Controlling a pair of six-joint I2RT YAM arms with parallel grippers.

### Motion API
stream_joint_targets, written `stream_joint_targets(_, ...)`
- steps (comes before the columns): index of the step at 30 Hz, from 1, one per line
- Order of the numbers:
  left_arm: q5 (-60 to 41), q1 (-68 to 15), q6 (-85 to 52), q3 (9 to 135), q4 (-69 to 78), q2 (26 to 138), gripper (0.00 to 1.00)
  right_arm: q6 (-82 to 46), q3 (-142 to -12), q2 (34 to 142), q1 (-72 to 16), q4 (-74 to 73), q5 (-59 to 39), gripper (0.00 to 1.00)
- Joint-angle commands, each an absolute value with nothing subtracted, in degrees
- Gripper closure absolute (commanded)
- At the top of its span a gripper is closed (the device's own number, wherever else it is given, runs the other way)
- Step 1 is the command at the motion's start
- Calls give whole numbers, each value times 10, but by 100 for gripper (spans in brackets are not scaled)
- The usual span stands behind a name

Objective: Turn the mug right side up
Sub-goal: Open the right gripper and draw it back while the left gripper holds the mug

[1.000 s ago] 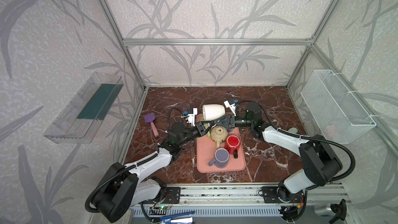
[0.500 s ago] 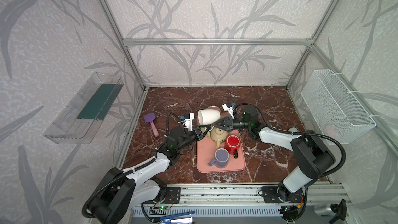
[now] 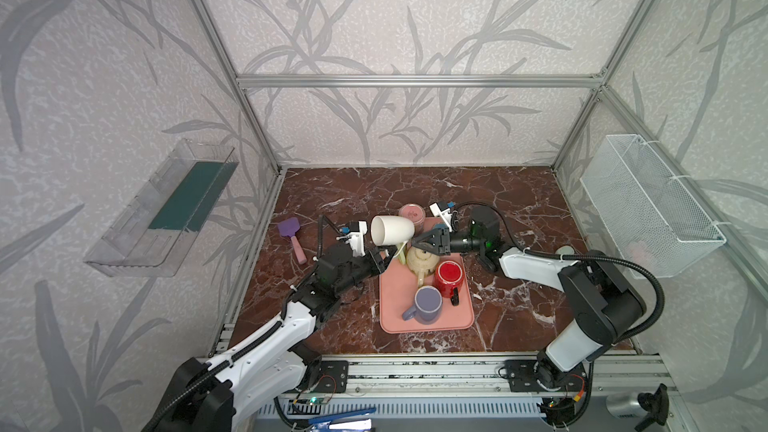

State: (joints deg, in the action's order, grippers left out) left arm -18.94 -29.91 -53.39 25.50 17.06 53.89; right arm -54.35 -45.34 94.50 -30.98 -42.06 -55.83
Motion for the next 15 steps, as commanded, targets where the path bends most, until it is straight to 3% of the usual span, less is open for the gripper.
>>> stream_joint_targets(1, -166, -293, -498, 301, 137, 507, 100, -531, -446, 950, -320, -440, -559, 62)
stream_joint_targets(4, -151, -290, -479, 320, 82, 494, 100, -519, -443, 946, -324, -431, -558, 61)
stream_joint_targets(9, -111, -269, -436, 375, -63, 479, 100, -483, -438, 922, -325, -378, -543, 51)
stream_joint_targets(15, -115, -206, -396, 438, -194, 482, 100, -373, -451, 858, -344, -218, -480, 39)
